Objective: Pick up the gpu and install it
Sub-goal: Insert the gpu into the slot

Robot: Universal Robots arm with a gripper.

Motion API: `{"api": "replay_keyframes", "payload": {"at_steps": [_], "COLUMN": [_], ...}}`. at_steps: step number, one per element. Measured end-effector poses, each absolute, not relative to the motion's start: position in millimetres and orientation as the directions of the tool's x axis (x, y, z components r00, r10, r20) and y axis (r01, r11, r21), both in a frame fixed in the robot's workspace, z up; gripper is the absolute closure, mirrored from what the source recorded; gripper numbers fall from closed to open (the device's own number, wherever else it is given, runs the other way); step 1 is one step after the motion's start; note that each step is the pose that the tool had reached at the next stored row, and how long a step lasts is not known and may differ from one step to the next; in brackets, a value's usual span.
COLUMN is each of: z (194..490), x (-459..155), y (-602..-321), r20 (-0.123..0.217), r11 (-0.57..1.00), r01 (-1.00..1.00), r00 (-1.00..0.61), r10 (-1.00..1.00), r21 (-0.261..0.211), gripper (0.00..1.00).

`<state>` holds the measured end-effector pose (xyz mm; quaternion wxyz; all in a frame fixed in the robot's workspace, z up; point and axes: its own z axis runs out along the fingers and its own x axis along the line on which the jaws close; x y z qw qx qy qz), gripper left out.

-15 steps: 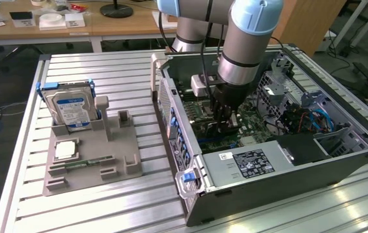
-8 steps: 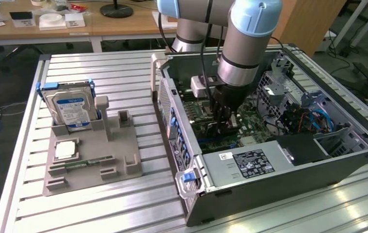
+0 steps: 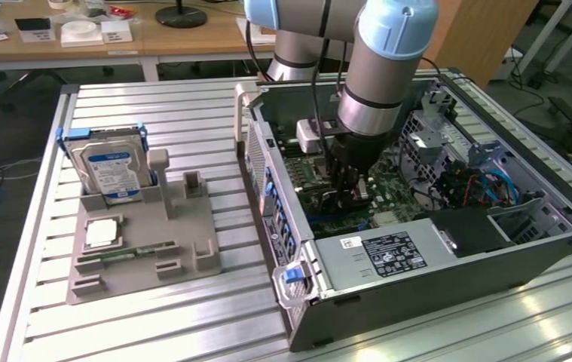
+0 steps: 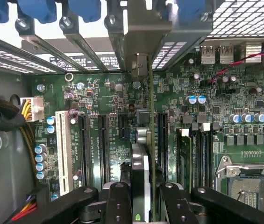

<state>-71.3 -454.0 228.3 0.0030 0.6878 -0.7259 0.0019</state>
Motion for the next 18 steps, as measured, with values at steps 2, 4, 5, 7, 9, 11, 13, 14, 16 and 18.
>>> {"api": "replay_keyframes", "payload": {"at_steps": [2, 4, 5, 7, 9, 11, 13, 14, 16, 18], "z": [228.2, 228.1, 227.1, 223.7, 220.2, 219.7, 219.7, 219.7, 219.6, 219.7], "x": [-71.3, -71.4, -71.7, -72.3, -72.9, -73.0, -72.9, -72.9, -72.9, -72.9], "y": [-454.0, -454.1, -454.1, -454.1, -454.1, -454.1, -454.0, -454.1, -454.1, -454.1], "r20": [0.007, 0.007, 0.007, 0.008, 0.007, 0.007, 0.007, 0.007, 0.007, 0.007], "r11": [0.054, 0.054, 0.054, 0.053, 0.053, 0.053, 0.053, 0.053, 0.053, 0.053], "r01": [-0.999, -0.999, -0.999, -0.999, -0.999, -0.999, -0.999, -0.999, -0.999, -0.999], "r00": [-0.054, -0.054, -0.054, -0.053, -0.053, -0.053, -0.053, -0.053, -0.053, -0.053], "r10": [-0.999, -0.999, -0.999, -0.999, -0.999, -0.999, -0.999, -0.999, -0.999, -0.999], "r21": [0.001, 0.001, 0.001, 0.001, 0.002, 0.001, 0.001, 0.001, 0.001, 0.001], "gripper": [0.72, 0.72, 0.72, 0.72, 0.72, 0.72, 0.72, 0.72, 0.72, 0.72]}}
